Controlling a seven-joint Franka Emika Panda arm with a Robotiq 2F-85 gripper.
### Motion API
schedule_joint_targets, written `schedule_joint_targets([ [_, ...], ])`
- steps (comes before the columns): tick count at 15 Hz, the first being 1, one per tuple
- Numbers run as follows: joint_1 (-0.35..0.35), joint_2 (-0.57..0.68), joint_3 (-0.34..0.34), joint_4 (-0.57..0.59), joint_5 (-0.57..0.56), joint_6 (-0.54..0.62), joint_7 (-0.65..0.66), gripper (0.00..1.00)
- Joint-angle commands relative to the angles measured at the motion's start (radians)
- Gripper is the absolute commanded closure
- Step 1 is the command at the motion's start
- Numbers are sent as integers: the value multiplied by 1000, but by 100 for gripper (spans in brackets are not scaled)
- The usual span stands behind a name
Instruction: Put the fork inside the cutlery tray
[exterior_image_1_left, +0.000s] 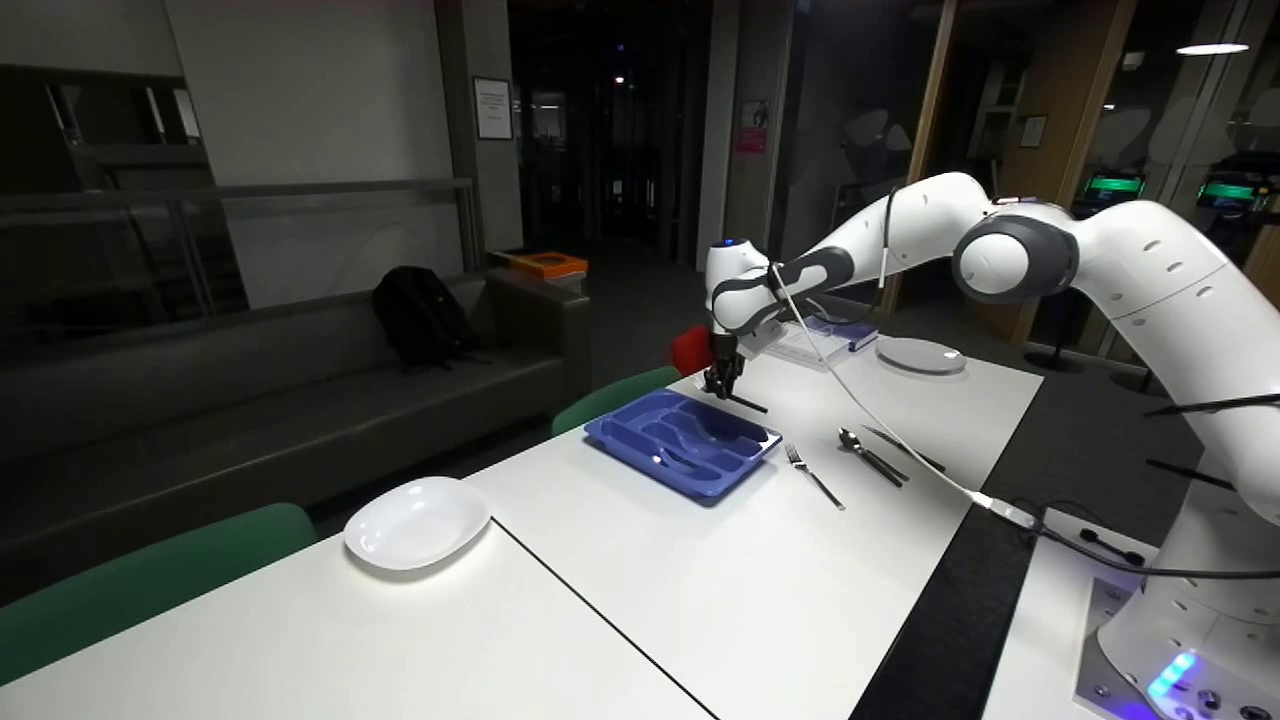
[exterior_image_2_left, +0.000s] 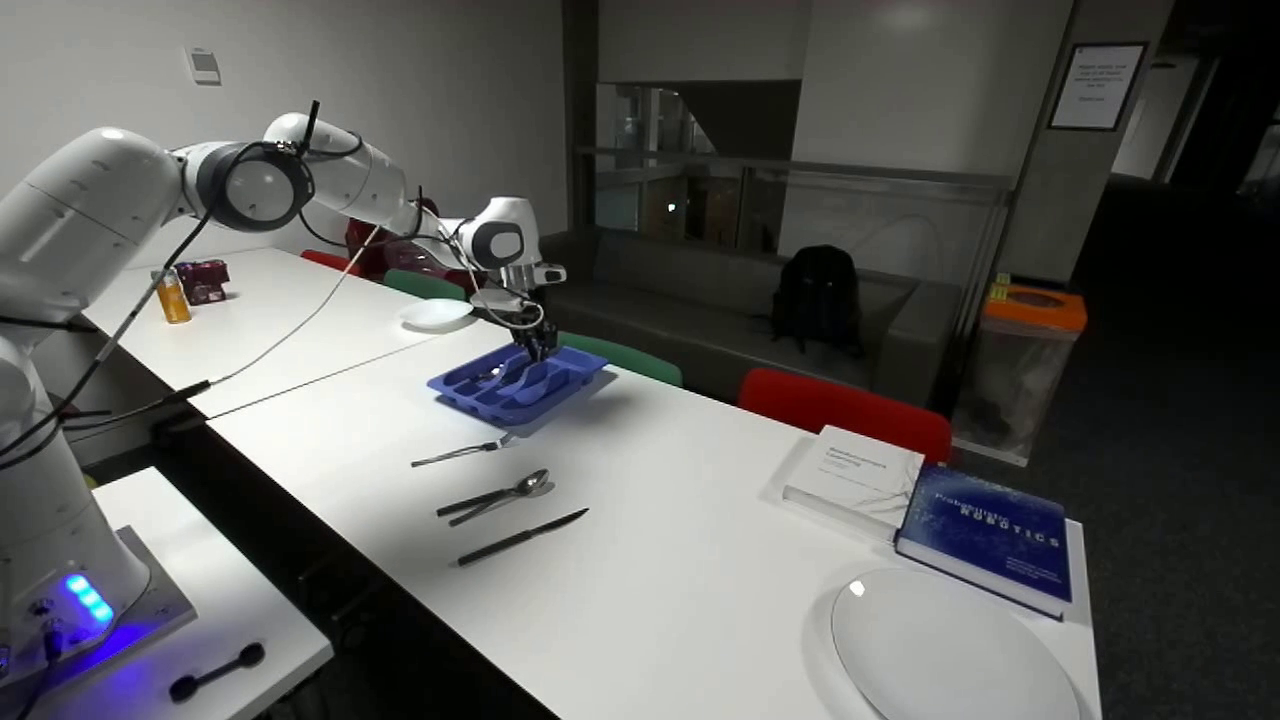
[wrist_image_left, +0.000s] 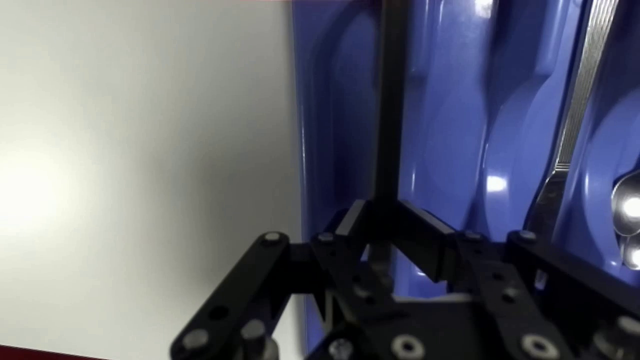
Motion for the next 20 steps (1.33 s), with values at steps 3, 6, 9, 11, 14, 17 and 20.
schedule_joint_targets([
  [3,1,-7,6,3,19,-18,-1,79],
  [6,1,-8,8,3,19,-18,-2,79],
  [9,-2,-2,10,12,23,-19,-5,95],
  [11,-6,11,13,24,27,-21,-9,95],
  [14,-6,26,12,36,26,-24,-11,95],
  [17,-7,42,12,51,23,-23,-17,95],
  [20,-6,63,9,77,16,-33,-26,95],
])
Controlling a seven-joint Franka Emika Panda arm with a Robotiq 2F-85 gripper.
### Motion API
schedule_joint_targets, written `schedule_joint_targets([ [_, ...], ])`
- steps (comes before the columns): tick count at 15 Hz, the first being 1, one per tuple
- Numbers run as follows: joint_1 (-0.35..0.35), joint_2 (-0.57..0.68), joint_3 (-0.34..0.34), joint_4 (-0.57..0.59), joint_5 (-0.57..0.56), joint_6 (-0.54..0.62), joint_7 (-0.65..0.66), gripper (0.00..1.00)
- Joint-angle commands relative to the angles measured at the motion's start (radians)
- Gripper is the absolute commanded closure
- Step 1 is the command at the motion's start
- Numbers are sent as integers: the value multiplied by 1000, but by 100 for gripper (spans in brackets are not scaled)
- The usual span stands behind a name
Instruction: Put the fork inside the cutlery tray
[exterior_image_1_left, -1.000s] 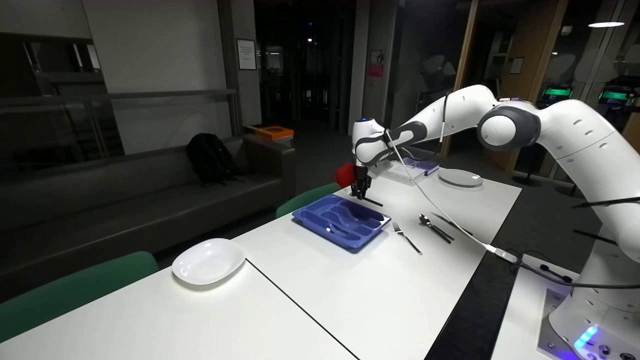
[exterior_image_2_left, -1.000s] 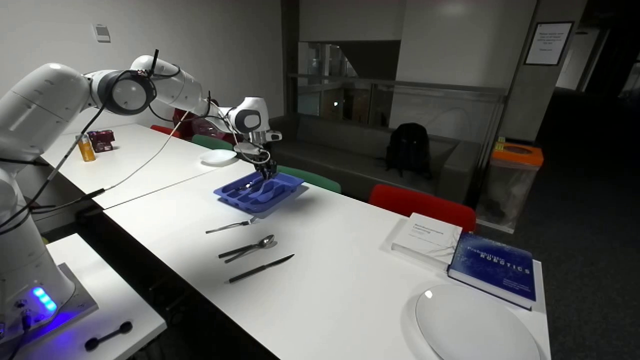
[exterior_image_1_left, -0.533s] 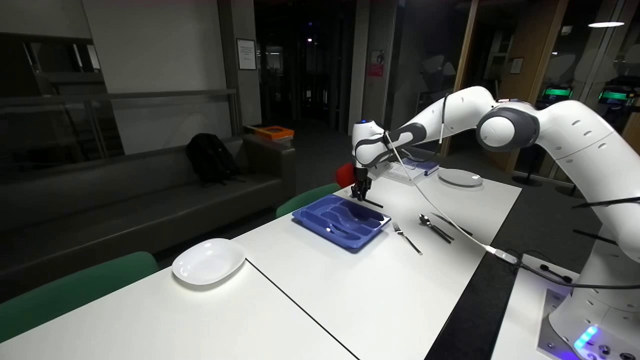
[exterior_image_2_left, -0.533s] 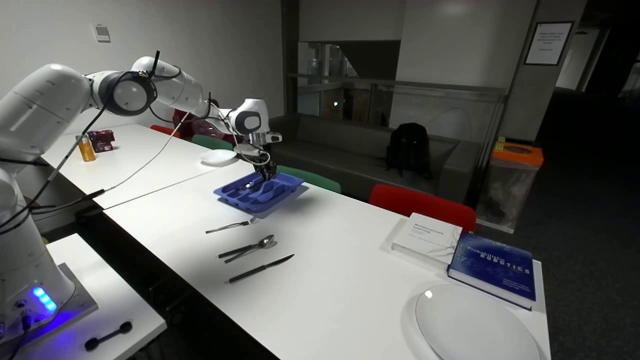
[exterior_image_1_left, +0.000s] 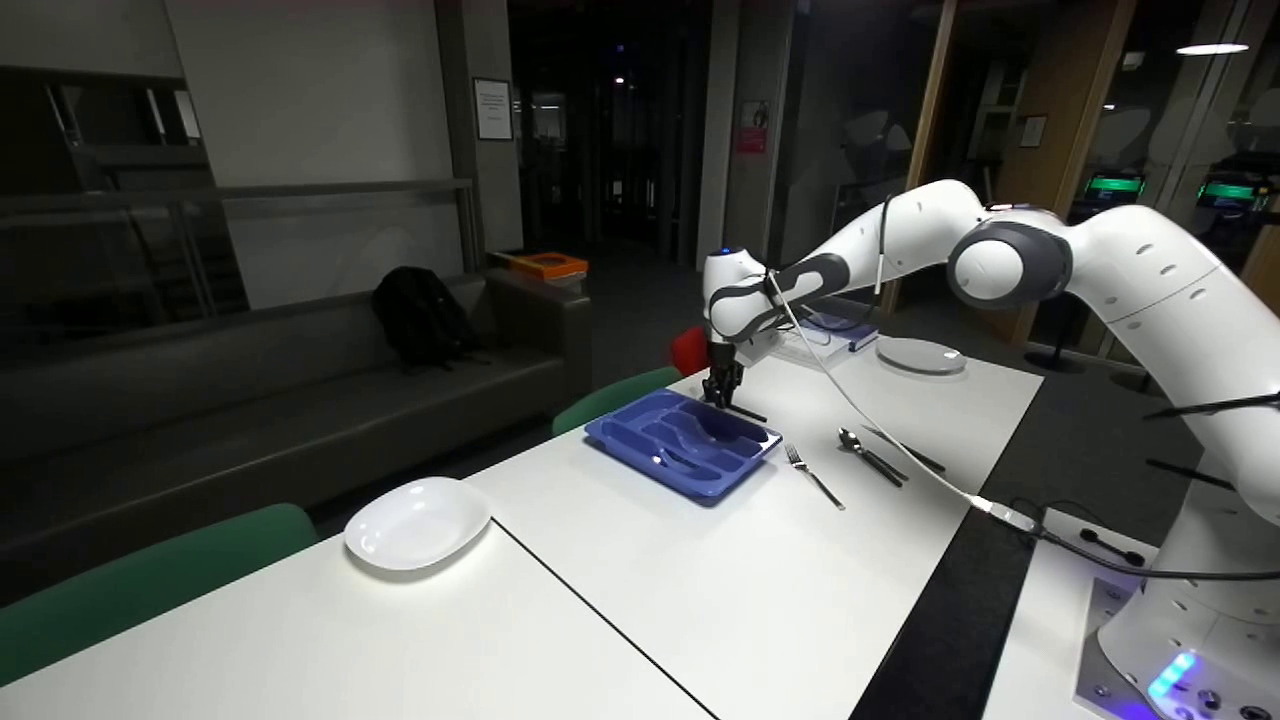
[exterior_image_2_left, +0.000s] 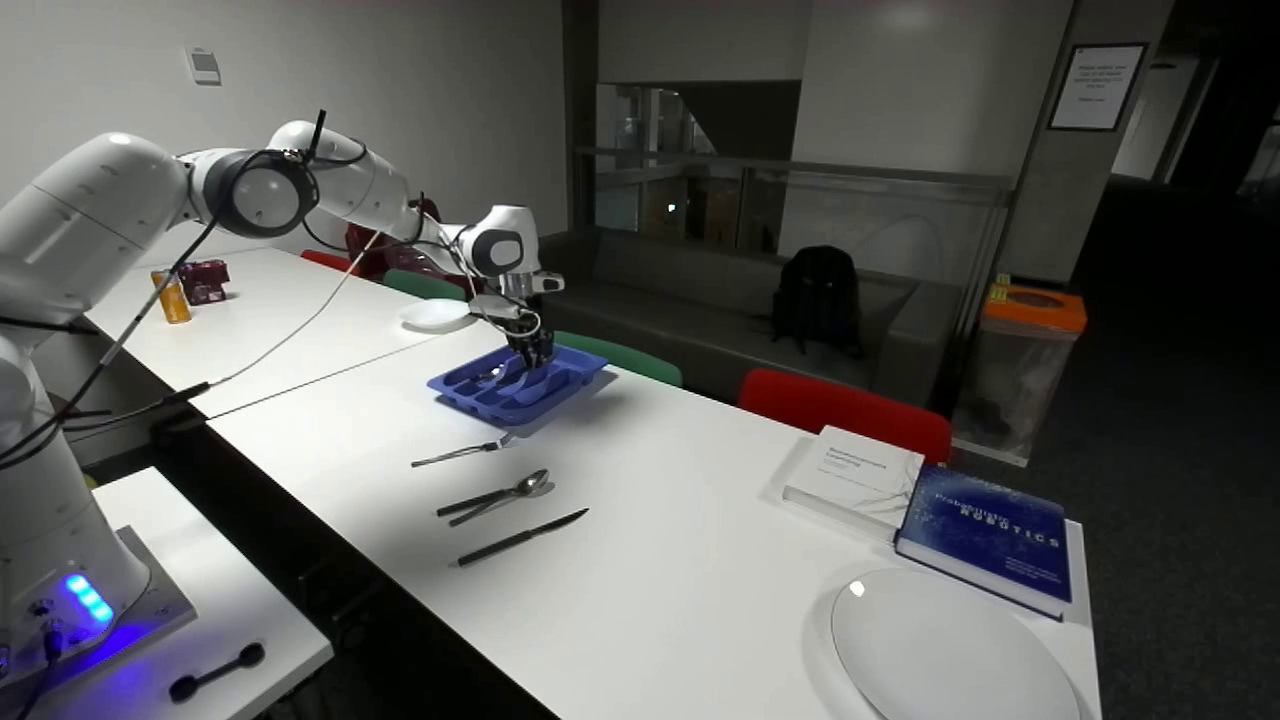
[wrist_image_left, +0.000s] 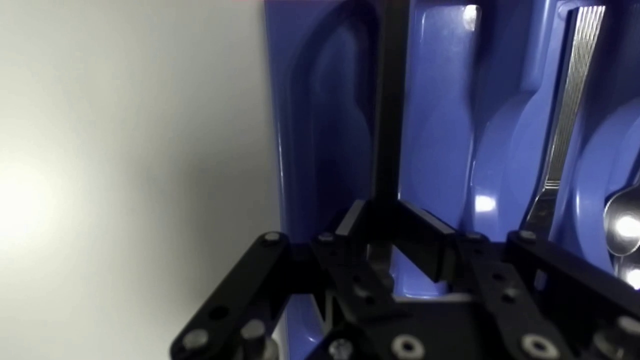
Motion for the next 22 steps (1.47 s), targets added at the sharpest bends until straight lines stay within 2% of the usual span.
schedule_joint_targets([
  [1,-6,42,0,76,-2,-19,-31,95],
  [10,-22,129,7,196,2,-42,-100,95],
  [22,-38,194,11,274,8,-72,-127,95],
])
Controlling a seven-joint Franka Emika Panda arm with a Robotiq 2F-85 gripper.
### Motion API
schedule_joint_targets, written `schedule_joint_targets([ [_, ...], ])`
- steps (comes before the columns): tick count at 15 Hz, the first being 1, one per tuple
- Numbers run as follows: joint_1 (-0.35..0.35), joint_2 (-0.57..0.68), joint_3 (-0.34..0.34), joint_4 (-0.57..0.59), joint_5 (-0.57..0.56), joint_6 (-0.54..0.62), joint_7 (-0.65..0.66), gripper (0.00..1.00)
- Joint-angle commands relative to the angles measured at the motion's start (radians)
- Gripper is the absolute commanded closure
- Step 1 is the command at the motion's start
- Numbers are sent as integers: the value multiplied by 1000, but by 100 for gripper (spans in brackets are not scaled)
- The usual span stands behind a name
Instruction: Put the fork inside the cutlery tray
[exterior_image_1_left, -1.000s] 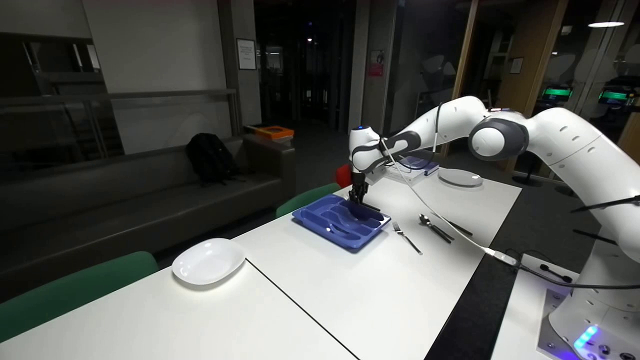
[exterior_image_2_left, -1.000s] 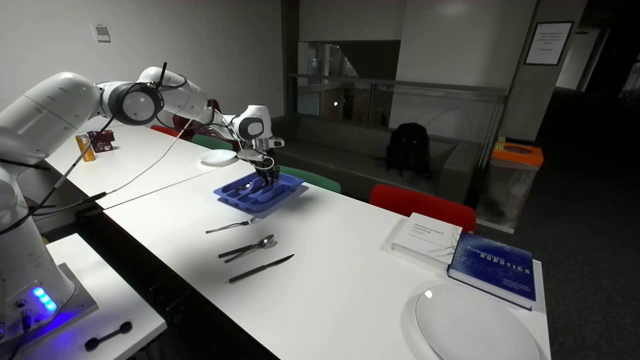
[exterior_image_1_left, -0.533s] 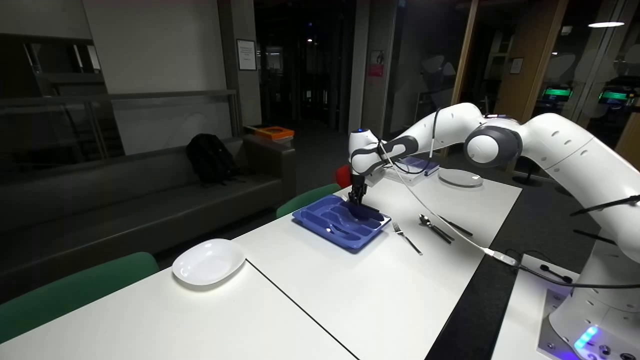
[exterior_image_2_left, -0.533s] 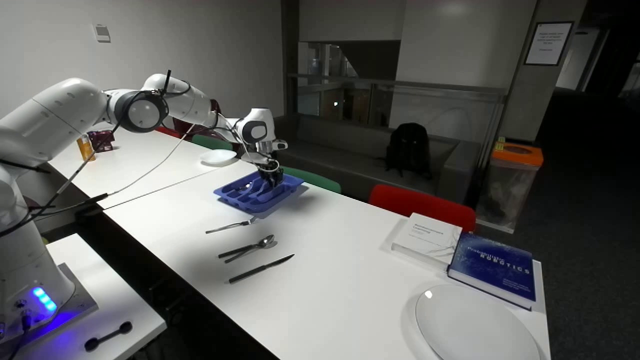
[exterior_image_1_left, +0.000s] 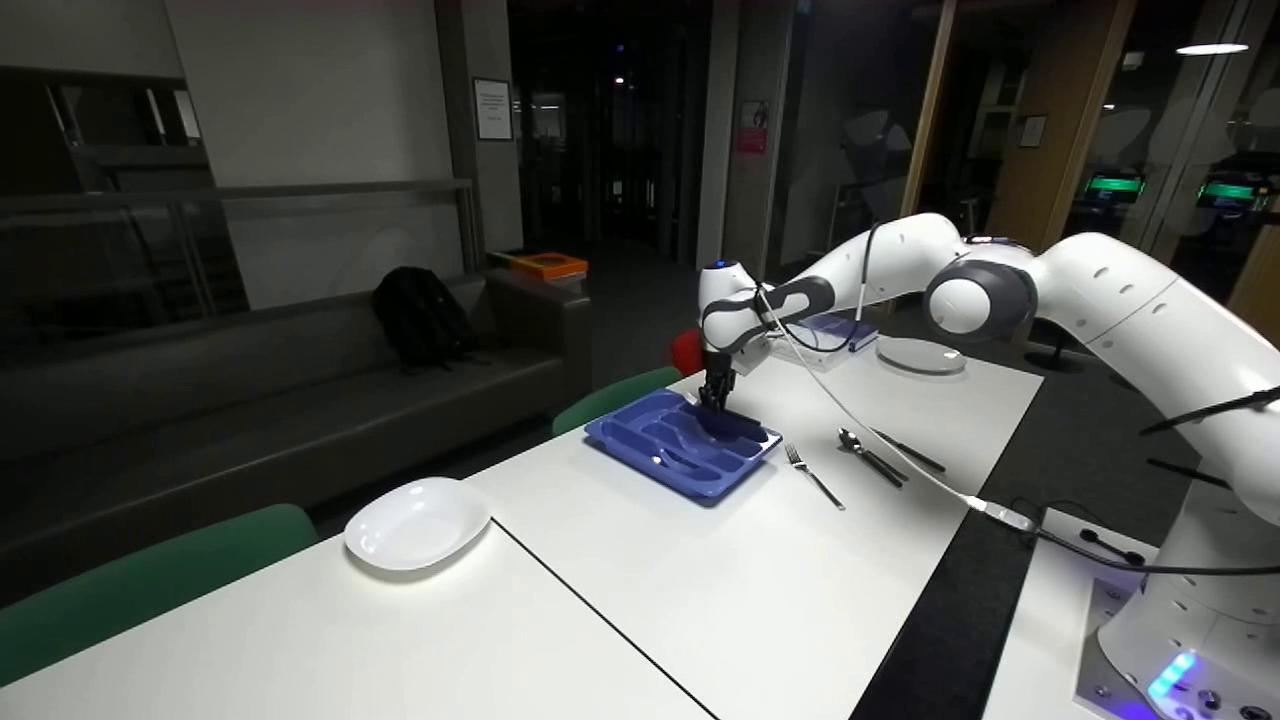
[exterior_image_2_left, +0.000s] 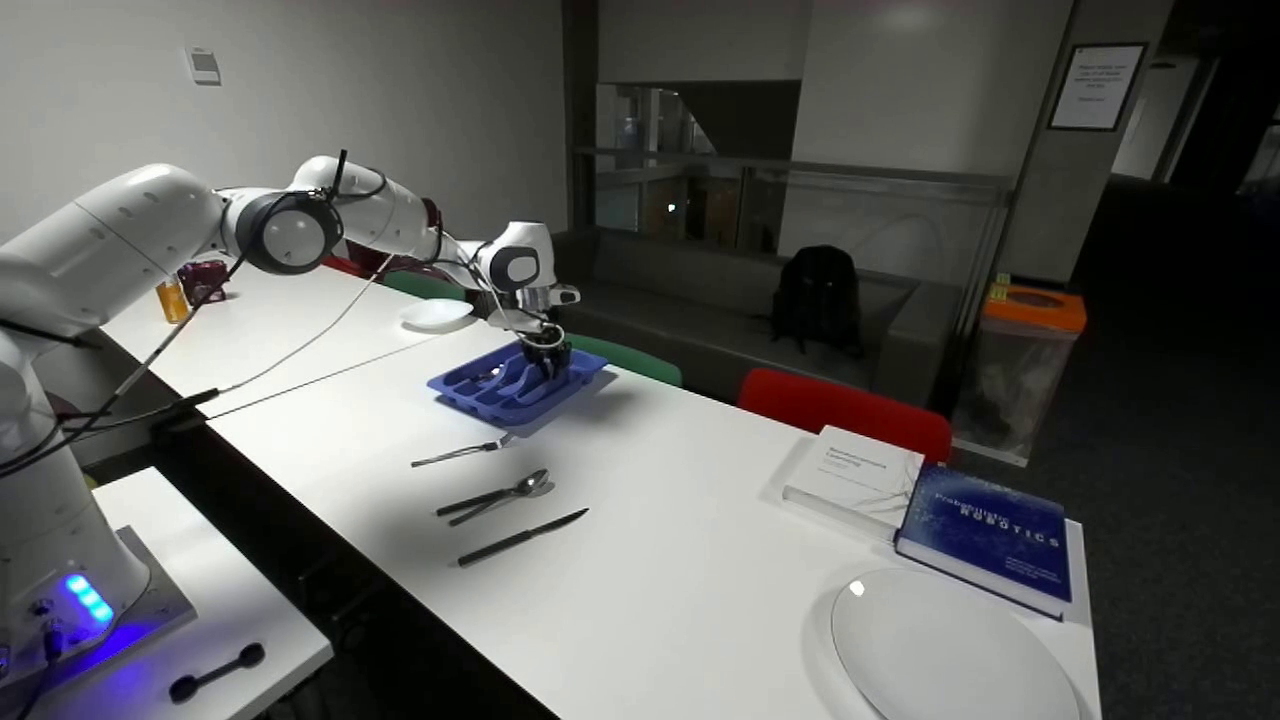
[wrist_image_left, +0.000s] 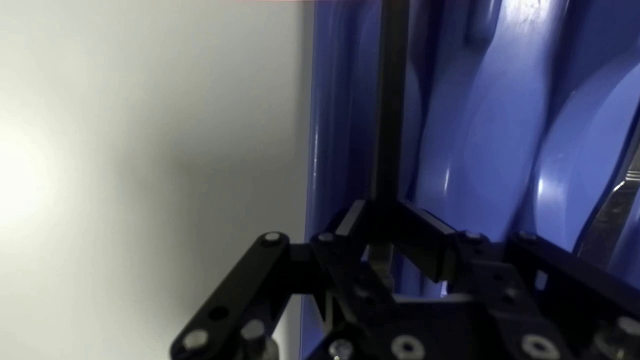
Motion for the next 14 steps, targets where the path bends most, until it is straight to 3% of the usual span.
schedule_joint_targets([
  [1,-11,36,12,74,9,-53,-29,95],
  [14,-12,99,16,168,15,-106,-25,95],
])
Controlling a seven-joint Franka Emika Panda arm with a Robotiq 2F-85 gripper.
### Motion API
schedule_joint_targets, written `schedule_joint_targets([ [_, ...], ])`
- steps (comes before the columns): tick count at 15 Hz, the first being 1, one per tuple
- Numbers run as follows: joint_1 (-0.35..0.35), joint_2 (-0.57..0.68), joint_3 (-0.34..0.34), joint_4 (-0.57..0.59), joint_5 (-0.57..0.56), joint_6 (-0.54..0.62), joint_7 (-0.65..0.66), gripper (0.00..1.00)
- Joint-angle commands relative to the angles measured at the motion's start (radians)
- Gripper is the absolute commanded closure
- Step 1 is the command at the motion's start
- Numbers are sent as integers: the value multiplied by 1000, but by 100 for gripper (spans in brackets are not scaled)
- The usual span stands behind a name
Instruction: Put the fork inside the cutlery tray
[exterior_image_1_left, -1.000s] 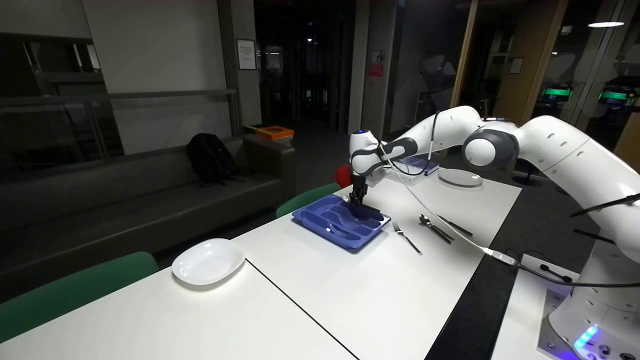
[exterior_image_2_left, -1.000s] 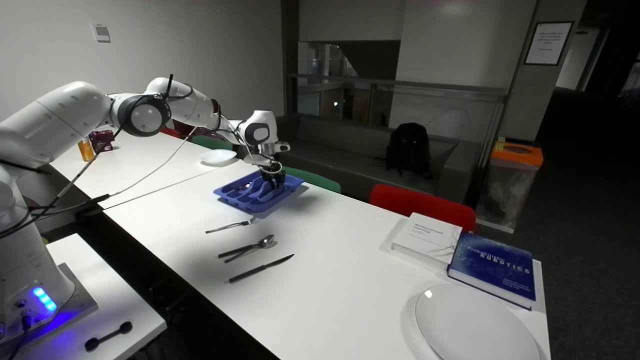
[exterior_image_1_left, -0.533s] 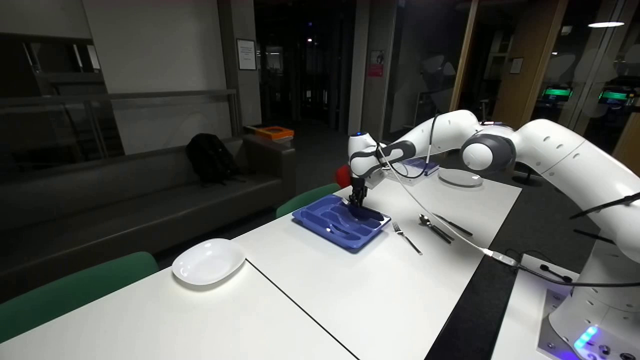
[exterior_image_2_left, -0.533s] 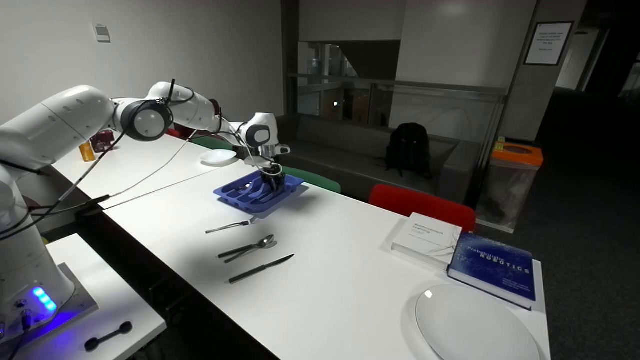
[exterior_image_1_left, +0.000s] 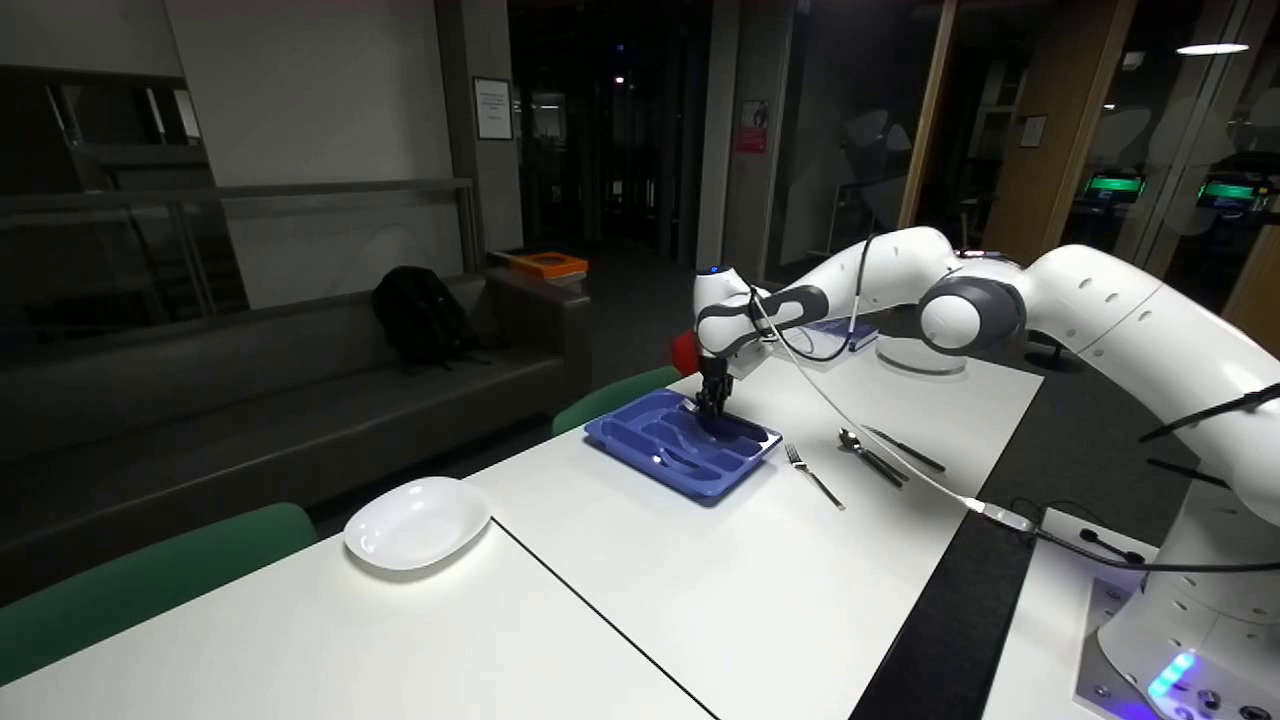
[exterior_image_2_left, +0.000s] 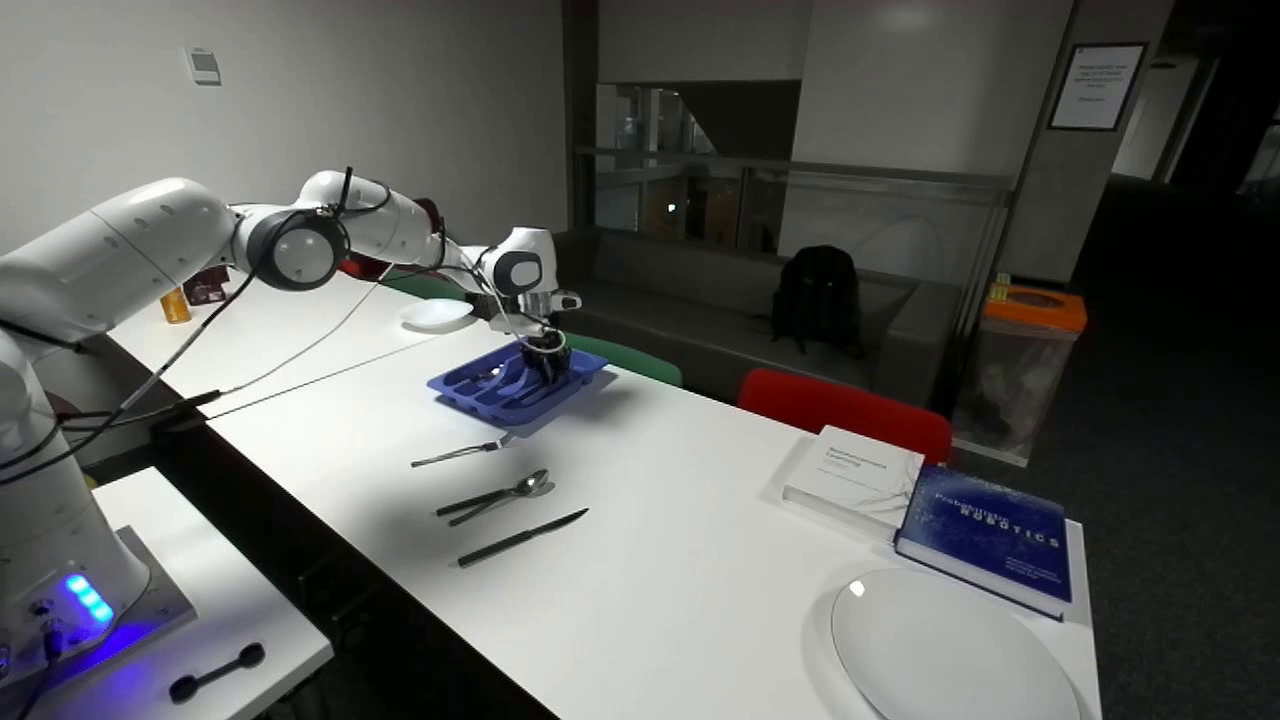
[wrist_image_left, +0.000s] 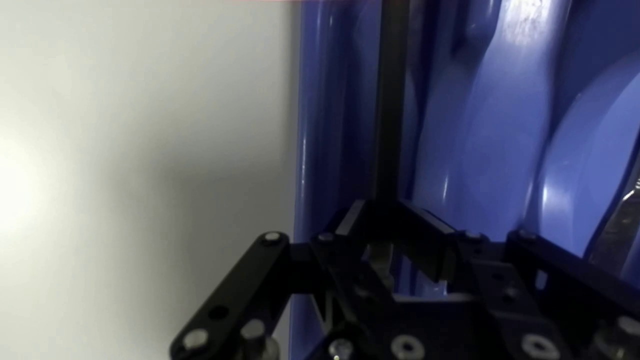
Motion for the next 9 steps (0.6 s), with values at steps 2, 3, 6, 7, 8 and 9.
schedule_joint_targets([
  [2,-14,28,10,65,15,-42,-25,95],
  [3,-14,28,10,63,15,-40,-24,95],
  [6,-16,18,9,38,13,-21,-23,95],
  [7,-16,13,9,28,13,-14,-23,95],
  [8,-15,9,8,21,11,-9,-24,95],
  [9,-14,4,7,13,9,-2,-24,95],
])
